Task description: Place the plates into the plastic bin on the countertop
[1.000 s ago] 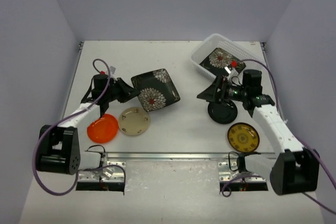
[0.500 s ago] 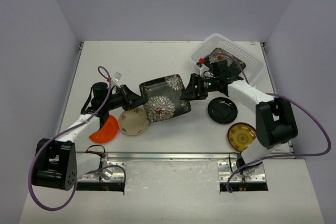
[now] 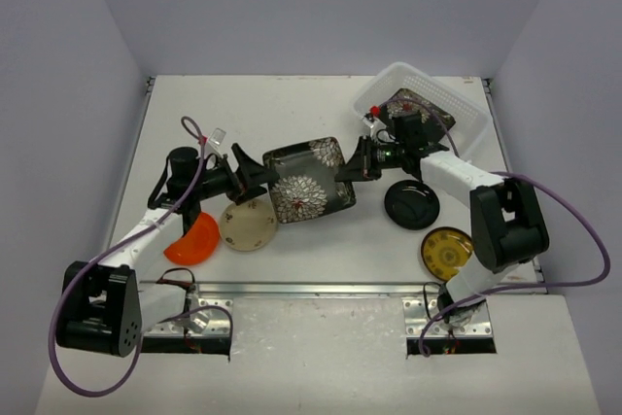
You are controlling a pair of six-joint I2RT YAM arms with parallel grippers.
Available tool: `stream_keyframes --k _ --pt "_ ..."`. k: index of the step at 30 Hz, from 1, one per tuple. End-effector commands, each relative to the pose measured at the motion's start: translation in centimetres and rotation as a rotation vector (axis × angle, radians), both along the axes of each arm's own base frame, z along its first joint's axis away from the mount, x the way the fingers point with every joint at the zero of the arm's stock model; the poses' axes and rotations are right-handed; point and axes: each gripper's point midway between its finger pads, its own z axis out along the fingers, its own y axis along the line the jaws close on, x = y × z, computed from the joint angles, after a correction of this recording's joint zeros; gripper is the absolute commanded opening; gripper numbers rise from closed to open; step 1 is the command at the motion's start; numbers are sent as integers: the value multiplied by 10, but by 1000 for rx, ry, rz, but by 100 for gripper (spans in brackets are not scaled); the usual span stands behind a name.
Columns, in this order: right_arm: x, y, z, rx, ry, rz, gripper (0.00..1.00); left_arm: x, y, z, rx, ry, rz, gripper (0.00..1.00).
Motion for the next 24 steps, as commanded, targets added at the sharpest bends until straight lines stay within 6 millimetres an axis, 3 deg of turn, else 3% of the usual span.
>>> stream_keyframes --k 1,3,6,7,11,14,17,21,24 --pt "44 -51 62 121 -72 -253 0 5 15 63 113 -224 95 100" --pt "63 -91 71 82 -79 -425 0 1 35 62 212 -200 205 100" --pt "84 -154 79 22 -68 -694 0 -15 53 93 305 -308 276 100" --pt "92 -179 81 -5 -61 -804 0 -18 56 95 330 -326 280 100" --pt "125 -236 93 -111 -73 -1044 0 -44 37 88 298 -349 113 100" --pt "153 -256 78 -189 -10 -1118 0 -53 33 81 331 -356 30 100" --pt "168 -275 69 -251 12 -1201 0 -54 44 80 400 -379 77 100" --pt "184 -289 71 -271 -21 -1262 0 -55 53 83 426 -468 143 100" --pt "196 -294 73 -314 -24 -1251 0 -60 50 67 406 -449 128 100"
